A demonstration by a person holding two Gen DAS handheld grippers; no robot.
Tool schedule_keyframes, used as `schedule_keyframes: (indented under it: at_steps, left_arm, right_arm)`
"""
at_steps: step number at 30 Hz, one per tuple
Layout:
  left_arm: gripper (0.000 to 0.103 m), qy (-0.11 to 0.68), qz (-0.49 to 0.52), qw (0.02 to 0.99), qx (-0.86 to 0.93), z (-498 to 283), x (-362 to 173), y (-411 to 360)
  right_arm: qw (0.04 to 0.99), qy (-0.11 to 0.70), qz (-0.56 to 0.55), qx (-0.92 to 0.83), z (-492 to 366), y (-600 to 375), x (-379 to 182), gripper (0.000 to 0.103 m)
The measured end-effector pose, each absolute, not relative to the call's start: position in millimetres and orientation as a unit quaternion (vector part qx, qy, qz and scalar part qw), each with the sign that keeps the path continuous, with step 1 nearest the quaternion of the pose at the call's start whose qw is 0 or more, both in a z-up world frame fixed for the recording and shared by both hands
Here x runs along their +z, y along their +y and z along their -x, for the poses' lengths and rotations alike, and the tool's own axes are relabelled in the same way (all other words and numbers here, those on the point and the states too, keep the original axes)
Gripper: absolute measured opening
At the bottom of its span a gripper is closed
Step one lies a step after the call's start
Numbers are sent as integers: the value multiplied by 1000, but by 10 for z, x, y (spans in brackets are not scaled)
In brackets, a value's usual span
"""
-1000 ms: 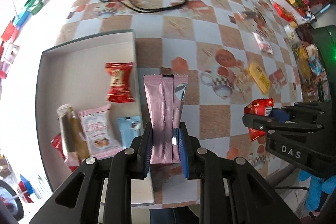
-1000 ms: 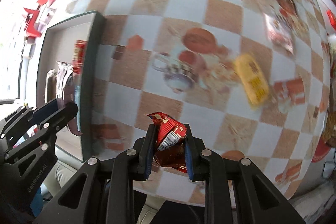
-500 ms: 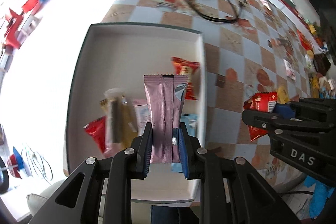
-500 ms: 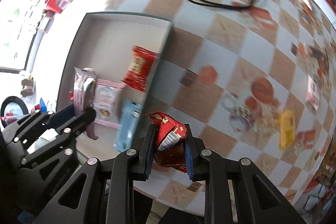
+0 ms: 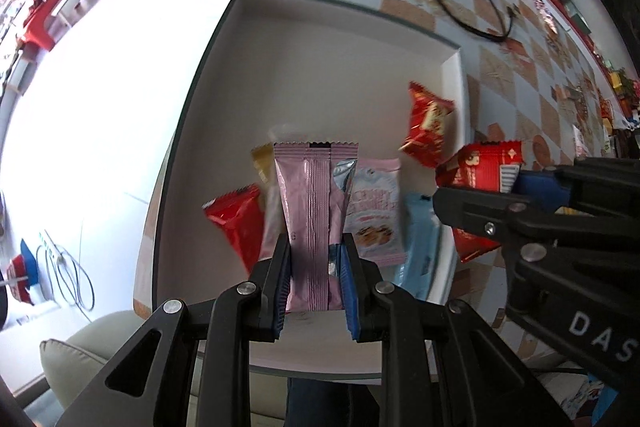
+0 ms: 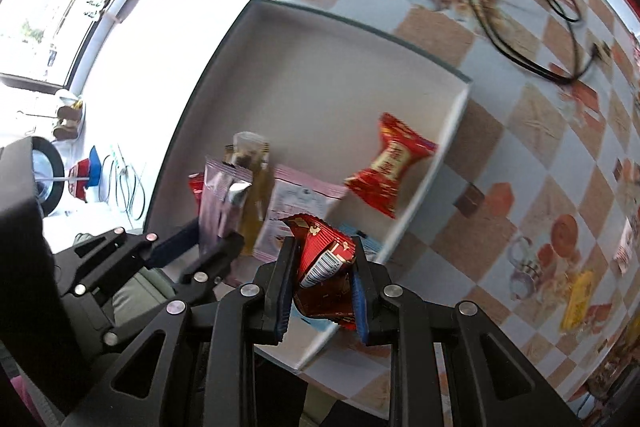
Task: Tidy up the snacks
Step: 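Carry the pink bar with the left tool while the right tool carries the red candy to the tray, then open both tools dropping the pink bar and red candy into the tray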
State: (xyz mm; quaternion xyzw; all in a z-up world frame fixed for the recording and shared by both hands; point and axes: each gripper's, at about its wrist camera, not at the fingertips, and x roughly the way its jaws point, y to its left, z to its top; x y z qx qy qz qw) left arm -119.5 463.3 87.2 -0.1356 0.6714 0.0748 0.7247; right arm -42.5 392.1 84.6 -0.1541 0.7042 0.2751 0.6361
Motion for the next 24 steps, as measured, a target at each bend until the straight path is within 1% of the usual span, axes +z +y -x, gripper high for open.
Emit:
schedule_keyframes:
  at_steps: [9,11,12,14,16,18,19,20,21,22,23,24]
  left_arm:
    - [25,683,144,712,80,1287,771,4711]
    - [27,682,146,712,78,1298,767,4709]
    - [30,682,148,712,78,1302,771,4710]
    - [42,682,146,713,79,1305,781,4712]
    - [69,680,142,714,85,1310,802,4713]
    - [76,677,137,718,89,1319,830,4708]
    - [77,676,137,718,90,1317,839,4704]
    - [78,676,137,719,90,1315,845,4699]
    - [79,675,140,718,91,1318,851,4707]
    - [79,675,142,718,91,1320,852,4712]
    - [79,676,140,717,93,1323,850,4711]
    - [79,677,136,717,96,1323,847,4706]
  right_arm:
    - [614,715,159,294,546,4195,698,26]
    - [610,718,156,297,568,4212,678,26]
    - [608,719,155,298,557,4210,666,26]
    - [605,722,153,300,570,4216,644,26]
    - [601,726,149,299,577,4212,624,26]
    - [599,730,146,295,578,4197,608,27]
    - [600,732,144,290,565,4178,607,30]
    - [601,733,142,286,543,4167,610,50]
    - [604,732,139,282,522,4131,611,73]
    - [611,730,136,275,500,4064,621,79]
    - [615,728,131,271,480,4012,634,82]
    - [616,729,125,269,464,3972,631,82]
